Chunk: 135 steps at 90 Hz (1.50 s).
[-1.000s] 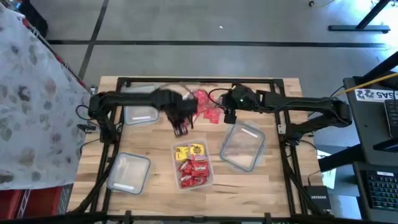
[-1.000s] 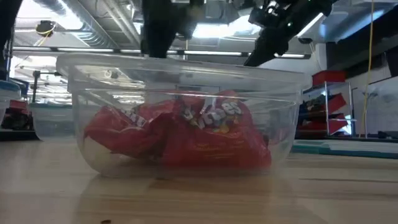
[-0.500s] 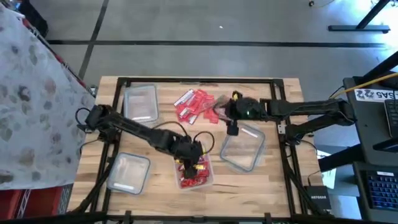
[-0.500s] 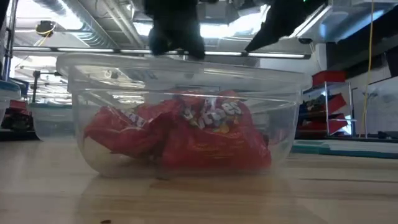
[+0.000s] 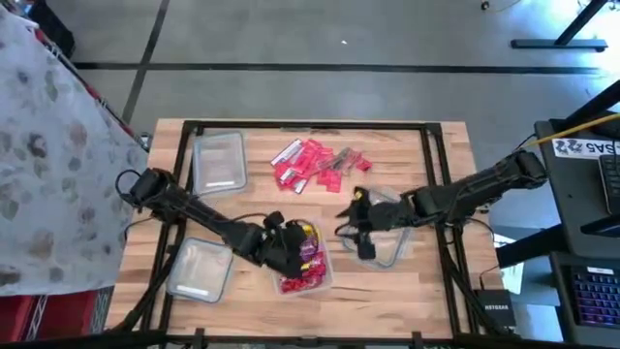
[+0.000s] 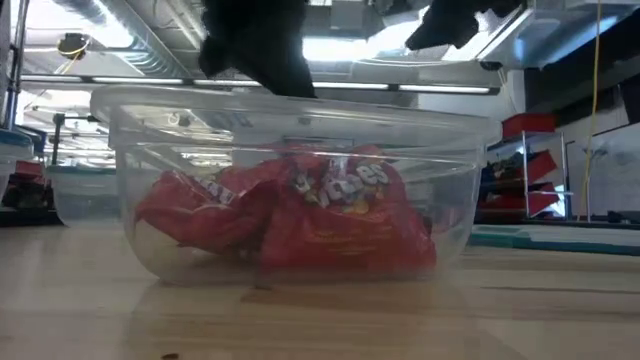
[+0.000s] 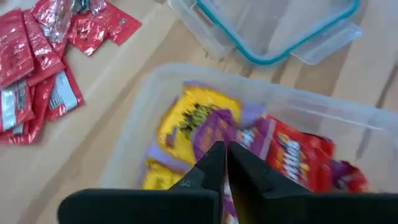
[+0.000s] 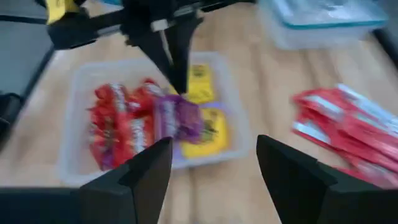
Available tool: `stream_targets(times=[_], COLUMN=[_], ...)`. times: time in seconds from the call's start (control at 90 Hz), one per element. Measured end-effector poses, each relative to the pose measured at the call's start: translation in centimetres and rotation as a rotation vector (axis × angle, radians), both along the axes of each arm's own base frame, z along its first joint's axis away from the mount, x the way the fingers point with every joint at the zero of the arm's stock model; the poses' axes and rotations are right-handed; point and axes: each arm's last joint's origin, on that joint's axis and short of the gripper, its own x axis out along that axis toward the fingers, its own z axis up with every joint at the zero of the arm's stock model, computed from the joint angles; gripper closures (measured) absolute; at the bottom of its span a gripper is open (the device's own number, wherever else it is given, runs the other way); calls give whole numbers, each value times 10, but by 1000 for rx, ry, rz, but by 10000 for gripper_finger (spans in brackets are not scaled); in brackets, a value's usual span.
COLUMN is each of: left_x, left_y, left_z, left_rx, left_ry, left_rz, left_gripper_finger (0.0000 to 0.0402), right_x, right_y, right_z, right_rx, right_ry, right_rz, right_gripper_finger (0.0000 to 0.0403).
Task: Sort candy
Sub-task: Put the violet candy into the right transparent bin
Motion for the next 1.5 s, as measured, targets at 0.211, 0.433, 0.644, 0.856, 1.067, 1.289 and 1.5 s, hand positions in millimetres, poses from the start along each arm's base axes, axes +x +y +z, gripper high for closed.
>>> stream_targets(times=[0.211,0.433,0.644,0.856,1.067,1.289,1.5], left_x=[-25,-49,-54,-52,-51,-51,-51], left_y=[-31,-57,-65,-62,-63,-63,-63], left_z=[-1,2,4,4,5,5,5], left_rx=[47,133,155,145,139,137,143], left_ry=[-70,-248,-305,-319,-324,-326,-321], left_rz=[93,172,174,195,196,196,191], left_gripper_finger=[401,401,401,402,402,402,402], right_x=[42,69,80,82,83,81,71], right_y=[18,25,29,22,19,23,39], right_z=[-50,-87,-91,-91,-91,-87,-59], right_rx=[-24,-222,-258,-220,-176,-177,-83], right_ry=[49,144,138,147,158,143,98], right_rz=[65,104,109,111,146,167,246], right_gripper_finger=[181,184,233,311,383,401,402])
